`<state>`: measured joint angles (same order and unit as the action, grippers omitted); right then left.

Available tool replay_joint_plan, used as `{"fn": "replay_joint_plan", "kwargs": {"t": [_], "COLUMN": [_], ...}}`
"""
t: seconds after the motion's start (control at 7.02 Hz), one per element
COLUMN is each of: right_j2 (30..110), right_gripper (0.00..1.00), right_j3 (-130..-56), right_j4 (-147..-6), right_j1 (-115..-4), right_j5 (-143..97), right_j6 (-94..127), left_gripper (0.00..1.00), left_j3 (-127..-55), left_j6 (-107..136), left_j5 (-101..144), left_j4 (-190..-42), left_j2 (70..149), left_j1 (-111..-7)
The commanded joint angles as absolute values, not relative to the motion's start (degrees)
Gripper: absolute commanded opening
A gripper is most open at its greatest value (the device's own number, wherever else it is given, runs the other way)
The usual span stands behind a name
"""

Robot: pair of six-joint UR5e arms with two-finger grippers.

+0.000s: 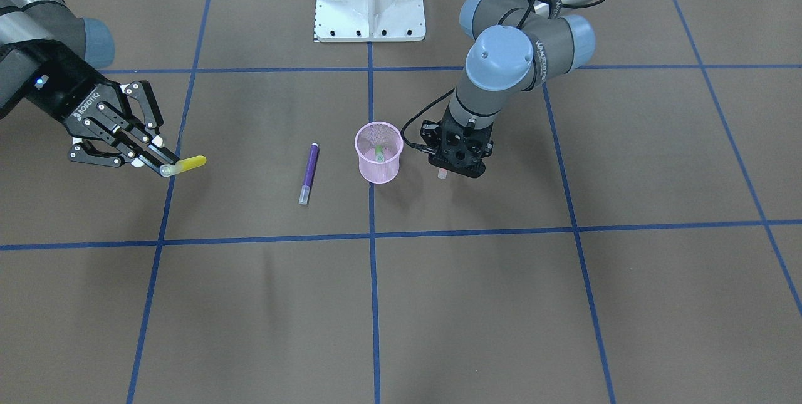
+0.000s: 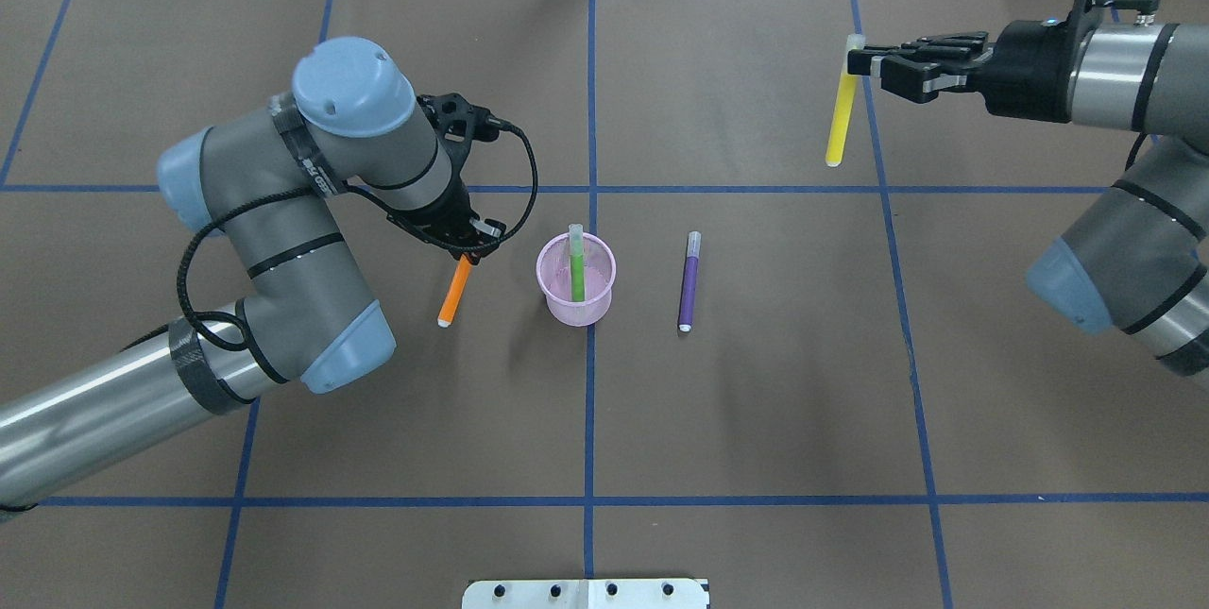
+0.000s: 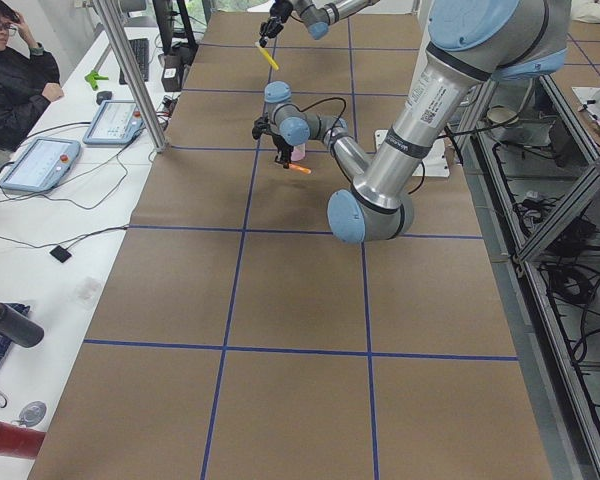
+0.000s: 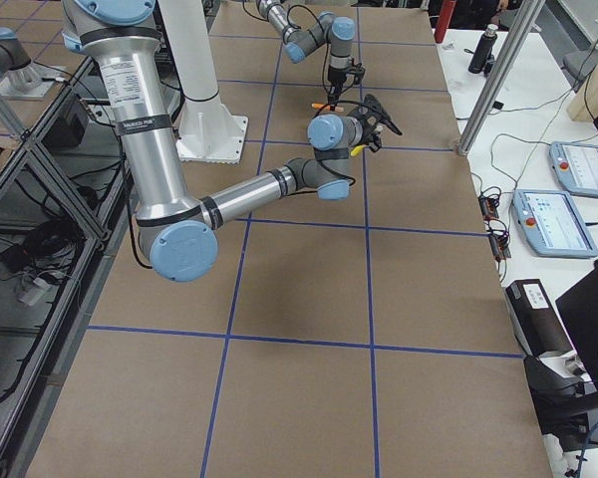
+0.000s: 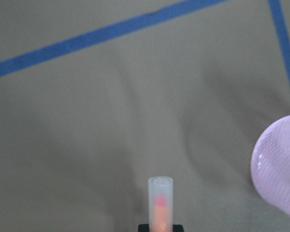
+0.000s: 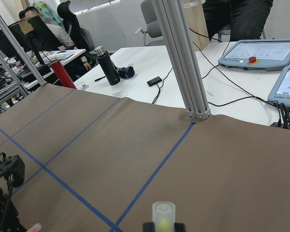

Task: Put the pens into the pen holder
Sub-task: 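Lift orange marker with left gripper while right carries yellow marker to cup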

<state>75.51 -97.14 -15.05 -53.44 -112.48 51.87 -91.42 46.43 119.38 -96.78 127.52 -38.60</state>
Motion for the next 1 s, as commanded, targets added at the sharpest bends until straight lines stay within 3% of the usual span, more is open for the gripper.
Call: {"fn": "replay_joint_plan", "kwargs": {"t": [0.0,0.28,0.85], "right_j2": [72.35,67.70,61.71], "right_gripper": [0.00,0.00,0.00], "right_j3": [-97.21,-97.64,-97.12], "right_j4": [-15.55,-18.71,-27.06], "right_j1": [-46.09,-42.65,-32.81], "right_j5": [-104.09,-102.32,-90.47], "right_j6": [52.99,54.39,53.79], "left_gripper": [0.00,0.00,0.00], "left_j3": [-94.65,-96.40,-107.65], "left_j6": [47.02,50.07,57.30], "left_j5": [119.44,119.18,108.92], "left_j4": [-96.86,-97.29,-98.61], "left_j2": [127.35,127.27,126.83], "left_j1": [-41.74,-43.06,-45.70]}}
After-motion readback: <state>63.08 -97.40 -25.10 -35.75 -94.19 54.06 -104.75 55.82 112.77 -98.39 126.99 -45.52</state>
